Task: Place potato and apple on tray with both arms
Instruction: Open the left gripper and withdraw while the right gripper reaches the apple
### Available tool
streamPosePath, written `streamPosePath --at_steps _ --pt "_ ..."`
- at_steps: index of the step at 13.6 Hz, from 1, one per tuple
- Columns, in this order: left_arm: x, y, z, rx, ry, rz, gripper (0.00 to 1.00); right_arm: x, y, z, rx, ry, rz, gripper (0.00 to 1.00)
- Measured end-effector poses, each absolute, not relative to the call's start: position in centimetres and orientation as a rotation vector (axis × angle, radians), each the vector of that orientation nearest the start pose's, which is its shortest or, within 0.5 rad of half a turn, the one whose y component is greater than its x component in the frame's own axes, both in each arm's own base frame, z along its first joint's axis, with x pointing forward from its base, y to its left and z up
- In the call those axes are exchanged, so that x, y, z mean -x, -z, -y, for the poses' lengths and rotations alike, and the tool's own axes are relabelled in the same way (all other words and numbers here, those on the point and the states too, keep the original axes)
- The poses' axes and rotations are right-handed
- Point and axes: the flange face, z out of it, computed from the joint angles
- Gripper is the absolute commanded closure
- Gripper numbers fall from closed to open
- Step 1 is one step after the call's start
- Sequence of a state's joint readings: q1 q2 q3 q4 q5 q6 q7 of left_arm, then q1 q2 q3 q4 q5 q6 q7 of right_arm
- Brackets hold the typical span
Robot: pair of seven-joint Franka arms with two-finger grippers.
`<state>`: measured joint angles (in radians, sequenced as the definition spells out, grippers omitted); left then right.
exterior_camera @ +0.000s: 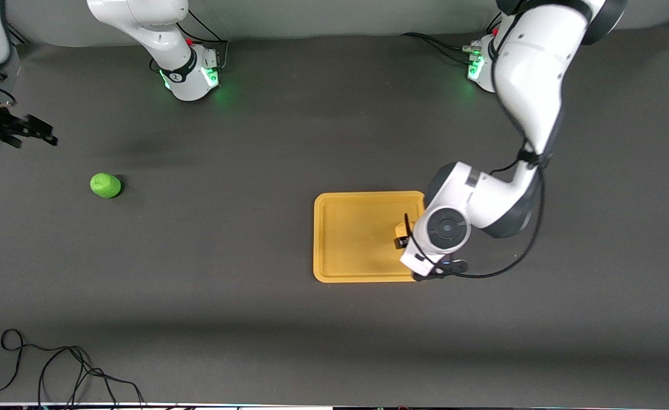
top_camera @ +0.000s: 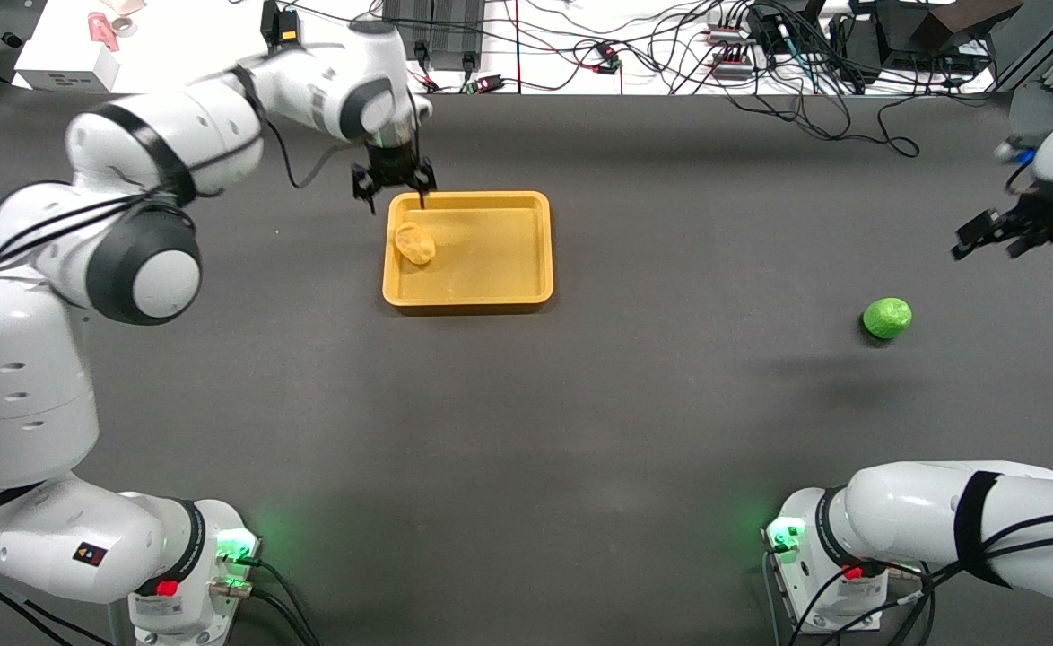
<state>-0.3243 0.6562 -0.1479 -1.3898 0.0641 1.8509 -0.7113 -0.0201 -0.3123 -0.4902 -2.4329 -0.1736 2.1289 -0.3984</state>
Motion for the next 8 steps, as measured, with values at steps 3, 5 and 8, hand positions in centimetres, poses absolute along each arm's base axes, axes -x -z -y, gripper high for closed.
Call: streamPosePath --at_steps 3,5,8 --pt "-64.7 -41.2 21.5 3.014 -0.245 0.450 0.00 -37.7 -34.2 22.6 3.154 -0.017 -0.014 0.00" --pt "-64.4 -45.0 16.5 2.957 -0.228 0.452 0.00 -37.9 -30.5 22.3 3.181 -0.031 -0.002 0.00" --pt "-64.6 -48.4 8.6 2.943 -0.210 0.334 0.00 -38.2 -26.1 22.5 3.206 -0.074 -0.015 0.00"
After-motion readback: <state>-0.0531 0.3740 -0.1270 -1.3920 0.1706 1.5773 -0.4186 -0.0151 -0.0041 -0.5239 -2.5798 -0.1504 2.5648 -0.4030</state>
